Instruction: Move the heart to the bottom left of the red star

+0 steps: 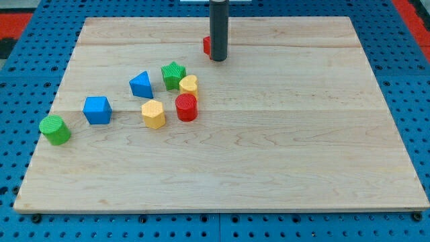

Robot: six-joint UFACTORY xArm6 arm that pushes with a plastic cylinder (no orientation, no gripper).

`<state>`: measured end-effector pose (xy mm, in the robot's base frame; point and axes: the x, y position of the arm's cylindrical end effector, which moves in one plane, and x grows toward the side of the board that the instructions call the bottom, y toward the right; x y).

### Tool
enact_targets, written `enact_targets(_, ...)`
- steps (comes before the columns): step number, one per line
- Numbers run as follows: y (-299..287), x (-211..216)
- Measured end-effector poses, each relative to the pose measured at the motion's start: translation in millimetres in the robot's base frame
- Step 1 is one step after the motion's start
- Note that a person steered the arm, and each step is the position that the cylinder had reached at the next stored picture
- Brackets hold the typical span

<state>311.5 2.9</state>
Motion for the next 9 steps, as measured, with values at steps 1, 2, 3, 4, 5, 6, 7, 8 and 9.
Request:
enact_targets(1,-5.6,-49.0)
enact_targets(2,-3.5,-59.5)
enact_targets(3,17.1,-49.8)
enact_targets(4,25.7,-52.0)
enact_targets(5,32.2,-81.5)
enact_targets(6,32.1,-98.2)
enact_targets(7,28.4,-103.6)
enact_targets(8,37.8,-99.8)
enact_targets(9,36.5,-99.7)
